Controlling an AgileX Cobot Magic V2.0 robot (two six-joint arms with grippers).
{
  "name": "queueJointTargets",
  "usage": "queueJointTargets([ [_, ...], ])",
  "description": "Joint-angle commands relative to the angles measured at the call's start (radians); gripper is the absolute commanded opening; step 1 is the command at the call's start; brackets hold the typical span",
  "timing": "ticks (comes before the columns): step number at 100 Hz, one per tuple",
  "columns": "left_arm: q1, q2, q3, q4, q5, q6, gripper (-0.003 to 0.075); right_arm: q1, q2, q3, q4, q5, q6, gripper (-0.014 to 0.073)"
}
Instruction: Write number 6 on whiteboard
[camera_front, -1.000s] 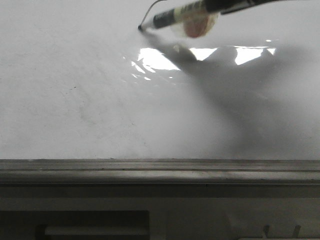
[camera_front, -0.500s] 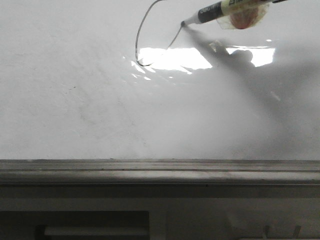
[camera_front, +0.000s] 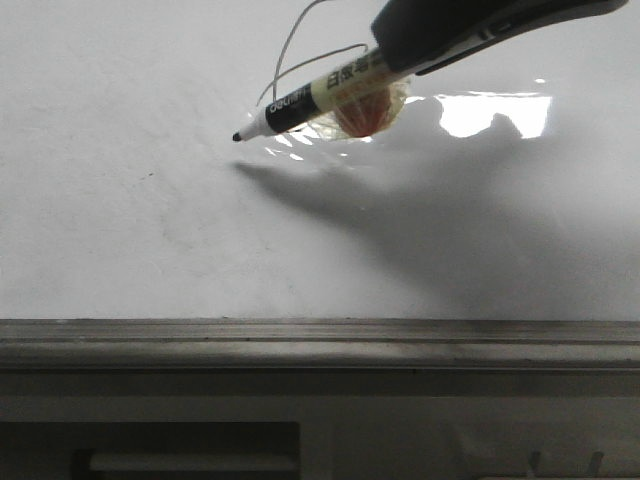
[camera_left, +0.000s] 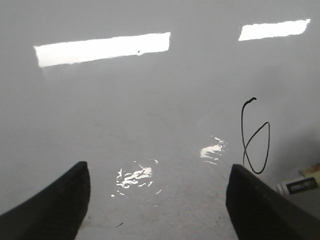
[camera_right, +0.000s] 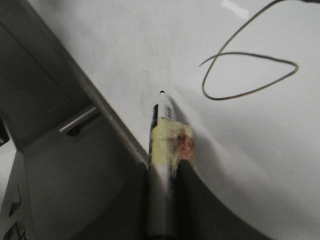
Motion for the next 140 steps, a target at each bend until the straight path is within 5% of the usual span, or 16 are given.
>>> queueJointTargets([
  [1,0.002,0.003,-0.027,-0.029,-0.026,-0.01,0.0511,-0.001,-0.06,-0.039,0.007,0.021,-0.017,-0.0045],
  [41,0.002,0.088,-0.059,-0.397,0.257,0.458,0.0511,-0.001,-0.045,-0.145,0.007,0.142,-0.007,-0.0045],
  [60,-0.002,0.17,-0.101,-0.423,0.343,0.504,0.051,0.001,0.05,-0.252,0.007,0.265,-0.007,-0.0045],
  [109,-0.32,0.352,-0.128,-0.31,0.178,0.576,0.044,0.001,0.09,-0.325,0.007,0.332,-0.007,-0.0045],
  [140,-0.431,0.44,-0.132,-0.307,0.036,0.584,0.044,0.001,0.09,-0.325,0.007,0.353,-0.007,-0.0045],
])
